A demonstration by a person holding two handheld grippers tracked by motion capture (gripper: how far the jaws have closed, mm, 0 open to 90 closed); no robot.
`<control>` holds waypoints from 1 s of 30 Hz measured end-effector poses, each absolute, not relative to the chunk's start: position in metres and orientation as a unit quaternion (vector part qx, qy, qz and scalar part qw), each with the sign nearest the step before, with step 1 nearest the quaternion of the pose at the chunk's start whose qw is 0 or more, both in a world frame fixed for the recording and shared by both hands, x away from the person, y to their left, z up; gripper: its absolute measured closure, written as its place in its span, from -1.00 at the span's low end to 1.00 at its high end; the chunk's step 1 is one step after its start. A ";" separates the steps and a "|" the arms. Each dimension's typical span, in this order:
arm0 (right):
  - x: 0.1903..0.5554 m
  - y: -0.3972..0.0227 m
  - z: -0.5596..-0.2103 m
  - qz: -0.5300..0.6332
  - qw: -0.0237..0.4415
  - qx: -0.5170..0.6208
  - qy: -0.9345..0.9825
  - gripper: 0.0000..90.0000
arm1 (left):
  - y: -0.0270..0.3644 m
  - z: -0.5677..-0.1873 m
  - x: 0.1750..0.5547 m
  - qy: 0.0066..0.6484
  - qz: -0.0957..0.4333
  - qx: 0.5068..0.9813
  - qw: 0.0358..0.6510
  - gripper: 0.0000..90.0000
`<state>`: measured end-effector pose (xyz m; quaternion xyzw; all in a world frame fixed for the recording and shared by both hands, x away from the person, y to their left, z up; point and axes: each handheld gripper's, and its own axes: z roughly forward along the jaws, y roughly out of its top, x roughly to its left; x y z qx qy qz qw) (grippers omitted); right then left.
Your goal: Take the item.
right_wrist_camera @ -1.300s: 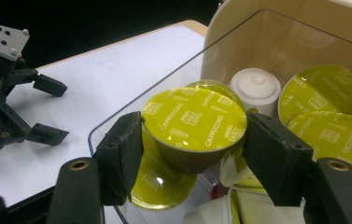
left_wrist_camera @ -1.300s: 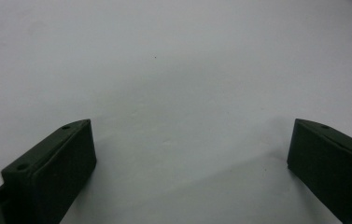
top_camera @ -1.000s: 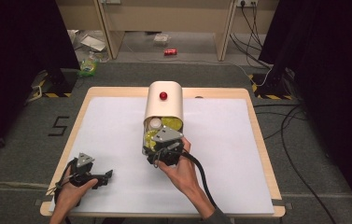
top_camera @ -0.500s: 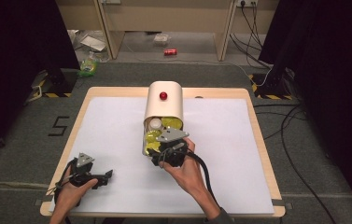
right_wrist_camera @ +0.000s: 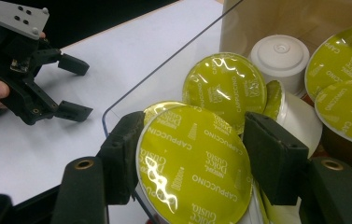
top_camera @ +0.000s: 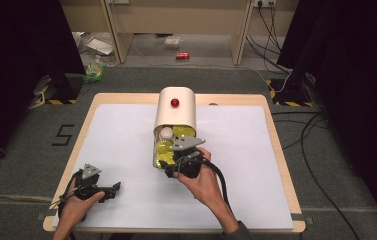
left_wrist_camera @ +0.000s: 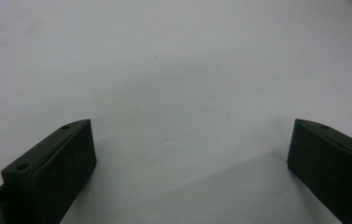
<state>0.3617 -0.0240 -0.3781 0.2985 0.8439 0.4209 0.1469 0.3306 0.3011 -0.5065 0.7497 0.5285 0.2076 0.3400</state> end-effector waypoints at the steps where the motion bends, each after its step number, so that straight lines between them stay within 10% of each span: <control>1: 0.361 -0.024 -0.378 0.421 0.149 0.299 0.843 -0.09 | 0.301 -0.506 0.331 0.528 0.208 0.750 0.340 -0.99; 30: 0.349 -0.055 -0.342 0.494 0.193 0.311 0.789 -0.08 | 0.301 -0.507 0.331 0.529 0.208 0.749 0.341 -0.99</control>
